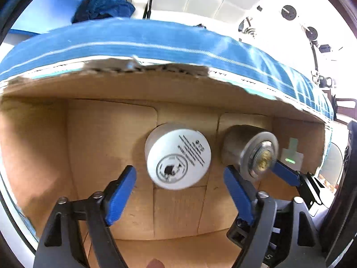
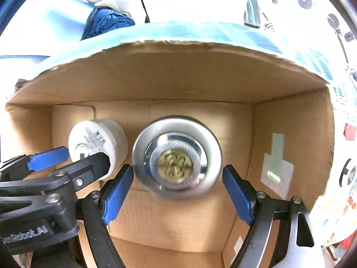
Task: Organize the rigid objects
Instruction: 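Open both tools to release the jar and tin, then lift away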
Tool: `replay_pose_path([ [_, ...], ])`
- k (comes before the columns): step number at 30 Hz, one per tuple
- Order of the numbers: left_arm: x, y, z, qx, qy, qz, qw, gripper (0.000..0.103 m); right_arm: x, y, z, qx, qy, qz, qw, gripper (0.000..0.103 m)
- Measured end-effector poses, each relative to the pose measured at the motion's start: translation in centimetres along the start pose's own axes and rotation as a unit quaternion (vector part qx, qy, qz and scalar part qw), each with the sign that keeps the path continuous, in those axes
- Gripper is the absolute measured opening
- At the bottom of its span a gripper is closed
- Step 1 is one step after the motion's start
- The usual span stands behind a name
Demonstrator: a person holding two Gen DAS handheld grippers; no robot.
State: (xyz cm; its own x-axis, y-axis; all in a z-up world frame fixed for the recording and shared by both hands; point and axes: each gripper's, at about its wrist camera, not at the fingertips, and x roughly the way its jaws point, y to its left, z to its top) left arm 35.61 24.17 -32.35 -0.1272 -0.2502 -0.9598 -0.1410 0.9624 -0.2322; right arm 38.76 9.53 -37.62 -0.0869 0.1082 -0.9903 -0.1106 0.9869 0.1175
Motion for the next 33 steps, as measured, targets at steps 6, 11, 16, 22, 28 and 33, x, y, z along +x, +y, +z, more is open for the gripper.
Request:
replay_pose_path([
  [6, -3.5, 1.5, -3.2, 0.005, -0.03, 0.021, 0.9993, 0.098, -2.6, 1.2, -2.4, -0.001, -0.018, -0.011, 1.0, 0.089],
  [11, -4.9, 1.9, -7.1, 0.006, -0.059, 0.038, 0.9975, 0.103, -4.6, 1.4, -5.8, 0.001, -0.031, -0.017, 0.999, 0.103],
  [16, -5.4, 0.6, -8.7, 0.004, -0.088, 0.061, 0.9942, 0.103, -6.5, 0.7, -9.8, 0.008, -0.043, -0.011, 0.999, 0.103],
  [22, -5.7, -1.0, -10.4, 0.002, -0.131, 0.079, 0.9883, 0.103, -8.3, 1.0, -13.0, 0.006, -0.069, -0.022, 0.997, 0.103],
  [28, -7.6, -2.0, -13.1, 0.012, -0.173, 0.096, 0.9801, 0.103, -10.1, 0.7, -15.0, 0.01, -0.097, -0.014, 0.995, 0.103],
  [33, -9.2, -2.4, -15.7, 0.013, -0.193, 0.1, 0.9761, 0.103, -12.2, 0.6, -17.2, 0.006, -0.12, -0.008, 0.993, 0.103],
])
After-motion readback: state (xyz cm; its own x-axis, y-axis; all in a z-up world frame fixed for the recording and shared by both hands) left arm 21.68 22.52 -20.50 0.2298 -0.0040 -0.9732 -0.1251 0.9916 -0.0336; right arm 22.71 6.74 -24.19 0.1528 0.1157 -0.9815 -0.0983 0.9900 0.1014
